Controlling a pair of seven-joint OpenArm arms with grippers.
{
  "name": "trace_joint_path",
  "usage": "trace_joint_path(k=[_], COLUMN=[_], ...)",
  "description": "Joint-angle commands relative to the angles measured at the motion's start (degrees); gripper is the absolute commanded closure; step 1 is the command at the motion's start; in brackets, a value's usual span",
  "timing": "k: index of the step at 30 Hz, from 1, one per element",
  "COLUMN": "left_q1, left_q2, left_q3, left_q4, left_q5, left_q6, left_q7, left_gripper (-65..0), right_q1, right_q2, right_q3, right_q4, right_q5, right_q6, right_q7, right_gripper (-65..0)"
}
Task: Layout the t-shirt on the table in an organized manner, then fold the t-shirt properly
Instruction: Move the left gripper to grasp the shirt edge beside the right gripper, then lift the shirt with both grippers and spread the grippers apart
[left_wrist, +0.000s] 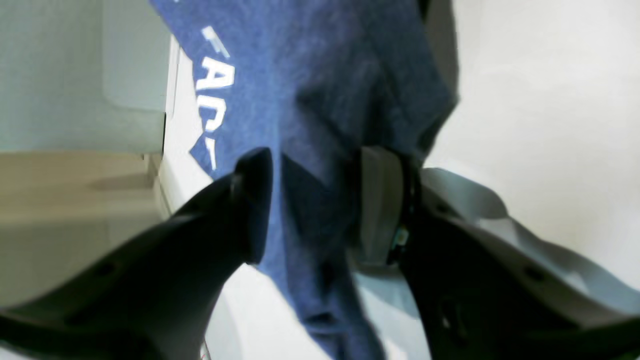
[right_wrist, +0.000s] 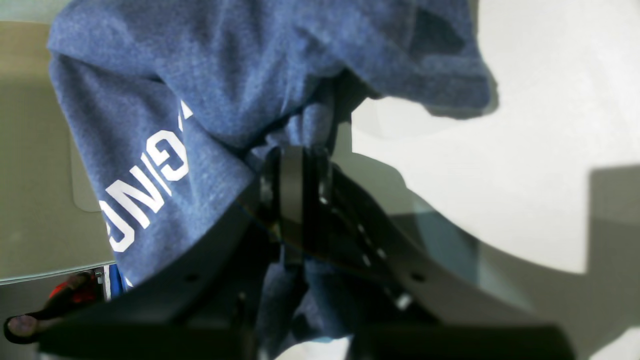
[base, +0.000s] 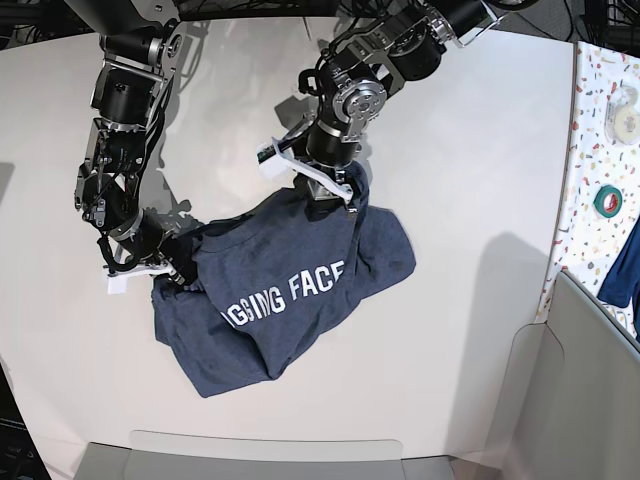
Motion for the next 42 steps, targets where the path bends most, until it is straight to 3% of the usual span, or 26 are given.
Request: trace_joint_path(k=[1,9,20,24,27,28,34,42], left_q1=[-0.5,-0.2,-0.2,-0.3,-0.6,-0.6,-0.2,0.7], left_q2=[0.0,-3.3,-3.2,-3.1,-2.0,-1.8,-1.6,-1.6], left_q3=[-0.1,0.2,0.0,0.0,-0.6,-0.9,-3.4,-7.7], left_q4=[0.9,1.0,-1.1,-1.1,-1.1,-1.1,3.4,14.0], left_q5=[0.8,0.8,0.6,0.5,0.5,0.5,0.4,0.5], left_q6=[0.7,0.7,1.0,1.0,1.0,1.0,1.0,1.0], left_q7=[-0.7,-0.3,-0.9,-0.9,-0.8,-0.4,-0.9,-0.9], left_gripper=[-27.1,-27.1,-27.0,-19.0,-2.3,0.0,0.0,0.0], right_q1=[-1.5,-1.5,-1.6,-1.9,-4.2,-4.9,-9.2,-12.1], right_q2=[-0.7,-0.7,-0.7,-0.7,-0.7,-0.7,-0.5,3.1], right_q3=[-0.1,0.0,0.2,0.0,0.3,0.3,0.0,-0.1], right_q4=[-1.4,-1.4,-1.4,-1.2,4.9,7.3,23.0,39.3], right_q5=[-0.1,-0.1,0.1,0.2,0.2,0.1,-0.3,-0.3], right_q6=[-2.3,-2.3,-2.3,-2.3,-2.3,-2.3,-2.4,-2.6], right_q7=[-2.9,-2.9,-2.9,-3.0,-4.4,-4.8,-5.6,-5.6], right_gripper=[0.0,0.0,0.0,0.0,0.0,0.0,0.0,0.0])
